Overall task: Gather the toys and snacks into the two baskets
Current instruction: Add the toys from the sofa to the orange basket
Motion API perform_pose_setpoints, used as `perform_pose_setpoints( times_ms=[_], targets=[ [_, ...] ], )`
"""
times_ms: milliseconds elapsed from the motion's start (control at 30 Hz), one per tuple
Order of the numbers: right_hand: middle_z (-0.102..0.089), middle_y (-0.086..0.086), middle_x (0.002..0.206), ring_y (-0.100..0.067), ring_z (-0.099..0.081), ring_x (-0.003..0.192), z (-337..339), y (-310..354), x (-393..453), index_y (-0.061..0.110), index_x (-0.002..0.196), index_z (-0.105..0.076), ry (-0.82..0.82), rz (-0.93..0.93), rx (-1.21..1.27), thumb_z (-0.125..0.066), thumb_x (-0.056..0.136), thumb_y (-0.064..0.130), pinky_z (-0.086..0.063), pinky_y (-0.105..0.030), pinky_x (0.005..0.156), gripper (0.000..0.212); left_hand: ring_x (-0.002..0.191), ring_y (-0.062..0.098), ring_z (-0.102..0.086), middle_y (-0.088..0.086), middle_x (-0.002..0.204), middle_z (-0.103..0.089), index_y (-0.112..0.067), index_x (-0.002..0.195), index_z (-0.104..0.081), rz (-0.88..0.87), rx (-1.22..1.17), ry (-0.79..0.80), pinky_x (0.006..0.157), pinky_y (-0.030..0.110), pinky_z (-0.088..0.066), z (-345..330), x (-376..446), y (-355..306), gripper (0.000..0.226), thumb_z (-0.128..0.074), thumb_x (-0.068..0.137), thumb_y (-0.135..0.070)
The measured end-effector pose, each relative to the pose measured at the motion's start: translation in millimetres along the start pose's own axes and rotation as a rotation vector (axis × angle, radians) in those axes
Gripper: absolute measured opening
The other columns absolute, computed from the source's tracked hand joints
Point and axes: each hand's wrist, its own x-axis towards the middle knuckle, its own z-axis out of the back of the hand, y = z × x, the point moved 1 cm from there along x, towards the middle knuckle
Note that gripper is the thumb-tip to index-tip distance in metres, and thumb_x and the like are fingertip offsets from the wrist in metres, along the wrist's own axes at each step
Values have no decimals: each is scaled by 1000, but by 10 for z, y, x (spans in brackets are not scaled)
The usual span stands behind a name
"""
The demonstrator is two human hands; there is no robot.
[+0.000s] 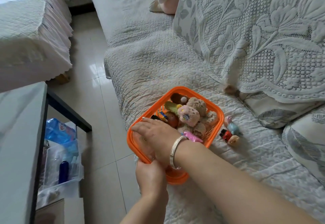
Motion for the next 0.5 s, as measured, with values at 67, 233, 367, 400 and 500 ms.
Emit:
perform_pose_setpoints(
  times_ms=[67,233,367,400,500],
  targets=[
    [-18,0,156,-17,-7,145,-53,-22,8,18,145,-27,-14,-23,5,-49,92,11,-10,-38,117,58,71,26,-60,14,84,-69,-5,98,-65,8,-40,-2,73,41,-52,8,30,12,14,-61,85,-8],
    [-12,2,158,-15,-5,146,-134,-72,-41,22,144,-30,-112,6,65,-56,87,12,-6,-41,118,63,64,25,-54,12,75,-62,-6,89,-62,43,-61,-10,61,33,-45,0,67,20,8,-57,88,0],
    [-36,-9,150,-24,-29,140,-19,-355,-246,15,135,-49,-623,-126,264,-34,77,28,-21,-44,115,61,63,34,-58,20,72,-61,-2,86,-59,82,-46,-19,62,43,-49,-77,102,-4,18,-49,72,3],
    [-39,-12,147,-28,-34,137,-10,-506,-292,13,133,-51,-740,-196,207,-34,75,22,-26,-48,113,62,63,33,-57,20,73,-60,-4,86,-57,93,-49,-30,65,43,-49,-98,111,-17,16,-48,74,3],
    [-41,-19,144,-37,-42,130,-65,-994,-451,11,133,-52,-883,-511,75,-36,75,12,-37,-54,104,60,62,28,-52,15,72,-55,-10,81,-53,114,-78,-63,68,41,-48,-184,131,-48,17,-46,83,5]
  ],
)
